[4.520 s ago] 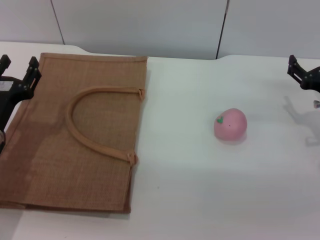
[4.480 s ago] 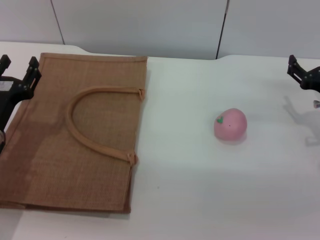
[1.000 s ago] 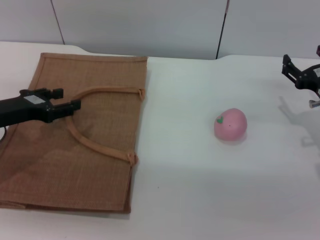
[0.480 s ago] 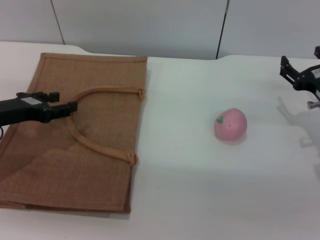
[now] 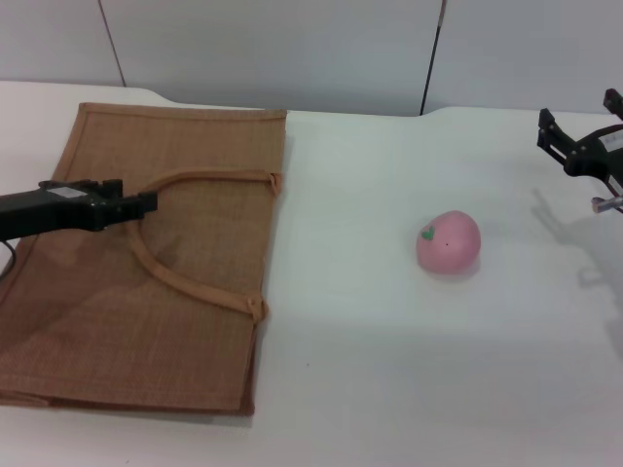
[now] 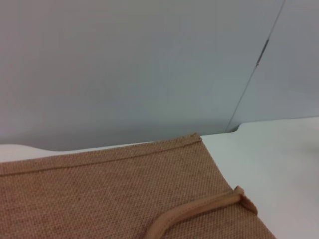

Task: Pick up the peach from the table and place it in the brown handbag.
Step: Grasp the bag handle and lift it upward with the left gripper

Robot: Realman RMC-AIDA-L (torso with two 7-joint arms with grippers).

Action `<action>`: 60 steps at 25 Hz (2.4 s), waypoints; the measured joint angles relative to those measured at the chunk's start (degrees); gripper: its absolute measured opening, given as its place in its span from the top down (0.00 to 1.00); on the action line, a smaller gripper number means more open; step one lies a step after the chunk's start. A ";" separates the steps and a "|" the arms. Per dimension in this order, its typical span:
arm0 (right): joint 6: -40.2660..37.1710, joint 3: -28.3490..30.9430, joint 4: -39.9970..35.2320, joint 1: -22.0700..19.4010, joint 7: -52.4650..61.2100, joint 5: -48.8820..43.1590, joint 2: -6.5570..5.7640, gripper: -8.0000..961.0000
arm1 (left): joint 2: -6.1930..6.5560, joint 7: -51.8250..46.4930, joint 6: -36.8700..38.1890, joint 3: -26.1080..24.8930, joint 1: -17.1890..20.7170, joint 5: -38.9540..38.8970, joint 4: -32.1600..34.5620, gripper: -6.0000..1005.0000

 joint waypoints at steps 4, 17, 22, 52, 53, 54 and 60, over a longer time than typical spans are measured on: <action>0.00 0.00 0.00 0.07 0.00 0.01 0.07 0.09 | 0.02 -1.07 0.00 0.01 -0.01 0.00 0.08 0.38; 0.00 -0.01 -0.61 -0.18 0.00 0.03 -0.01 0.09 | -0.08 6.44 0.78 0.12 0.05 4.18 2.15 0.39; 0.00 0.00 -0.62 -0.18 0.00 0.00 -0.01 0.10 | -0.06 8.63 2.33 0.12 -0.18 5.88 2.62 0.40; 0.00 -1.40 -1.52 -0.34 0.03 0.00 0.09 0.10 | -0.40 12.28 16.40 10.53 -3.95 6.90 -1.42 0.42; 0.00 -1.44 -1.52 -0.35 0.04 0.00 0.08 0.10 | -0.40 12.27 16.63 10.58 -3.94 6.90 -1.54 0.42; 0.00 -1.44 -1.52 -0.36 0.04 0.00 0.09 0.10 | -0.40 12.27 16.80 10.60 -3.94 6.90 -1.61 0.42; 0.00 -1.42 -1.51 -0.39 0.07 0.00 0.08 0.10 | -0.36 12.13 17.92 10.63 -3.96 6.60 -1.84 0.42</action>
